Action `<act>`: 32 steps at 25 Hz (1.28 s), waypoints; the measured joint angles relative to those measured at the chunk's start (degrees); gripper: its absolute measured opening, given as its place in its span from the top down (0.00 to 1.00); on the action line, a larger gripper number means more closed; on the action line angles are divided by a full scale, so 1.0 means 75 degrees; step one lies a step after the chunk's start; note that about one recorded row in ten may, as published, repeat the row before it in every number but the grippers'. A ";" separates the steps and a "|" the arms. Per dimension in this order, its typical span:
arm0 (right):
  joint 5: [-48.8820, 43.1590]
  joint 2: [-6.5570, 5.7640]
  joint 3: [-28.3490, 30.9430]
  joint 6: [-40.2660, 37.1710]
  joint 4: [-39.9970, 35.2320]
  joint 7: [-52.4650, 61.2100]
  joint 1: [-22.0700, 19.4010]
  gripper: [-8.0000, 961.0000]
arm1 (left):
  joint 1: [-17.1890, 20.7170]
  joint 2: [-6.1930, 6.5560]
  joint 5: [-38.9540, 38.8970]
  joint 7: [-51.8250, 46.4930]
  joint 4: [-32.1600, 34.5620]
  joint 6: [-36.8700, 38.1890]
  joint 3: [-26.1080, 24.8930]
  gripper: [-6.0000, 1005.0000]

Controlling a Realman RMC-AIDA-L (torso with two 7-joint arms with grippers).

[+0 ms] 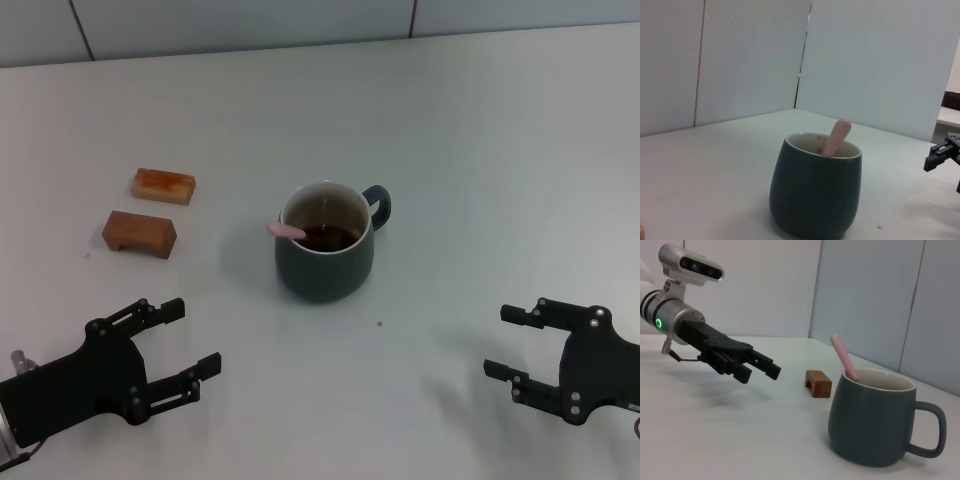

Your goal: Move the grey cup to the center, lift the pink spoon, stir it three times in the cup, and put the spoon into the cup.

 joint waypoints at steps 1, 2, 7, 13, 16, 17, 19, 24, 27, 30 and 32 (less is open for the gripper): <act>0.0000 0.0000 0.0000 0.0000 0.0000 0.0000 0.0000 0.35 | 0.0000 0.0000 0.0000 0.0000 0.0000 0.0000 0.0000 0.18; 0.0004 0.0000 -0.0001 -0.0001 0.0000 -0.0006 0.0000 0.35 | 0.0003 -0.0004 0.0001 0.0000 0.0003 -0.0001 -0.0001 0.18; 0.0017 0.0000 0.0000 -0.0005 0.0000 -0.0032 0.0000 0.35 | 0.0031 -0.0007 0.0004 0.0000 0.0012 -0.0001 0.0000 0.18; 0.0022 0.0000 -0.0004 -0.0005 0.0000 -0.0051 0.0000 0.35 | 0.0071 -0.0007 0.0004 -0.0001 0.0025 0.0001 0.0000 0.18; 0.0024 0.0000 -0.0003 0.0002 0.0000 -0.0052 0.0006 0.35 | 0.0085 -0.0007 0.0005 -0.0002 0.0026 0.0013 0.0000 0.18; 0.0025 0.0000 -0.0003 0.0004 0.0000 -0.0053 0.0009 0.35 | 0.0089 -0.0007 0.0004 -0.0002 0.0026 0.0024 0.0000 0.18; 0.0025 0.0000 -0.0003 0.0006 0.0001 -0.0054 0.0015 0.35 | 0.0092 -0.0007 0.0004 -0.0002 0.0026 0.0037 0.0000 0.18; 0.0025 0.0000 -0.0010 0.0016 0.0000 -0.0057 0.0020 0.35 | 0.0092 -0.0007 0.0004 -0.0003 0.0026 0.0069 0.0000 0.18; 0.0025 0.0000 -0.0035 0.0031 0.0001 -0.0059 0.0030 0.35 | 0.0098 -0.0007 0.0004 -0.0003 0.0026 0.0095 0.0001 0.18; 0.0019 0.0000 -0.0055 0.0032 -0.0003 -0.0060 0.0039 0.35 | 0.0178 0.0003 0.0012 0.0081 0.0026 0.0178 0.0068 0.18; 0.0002 0.0000 -0.0066 0.0015 -0.0023 -0.0060 0.0037 0.35 | 0.0224 0.0006 0.0023 0.0183 0.0026 0.0211 0.0138 0.18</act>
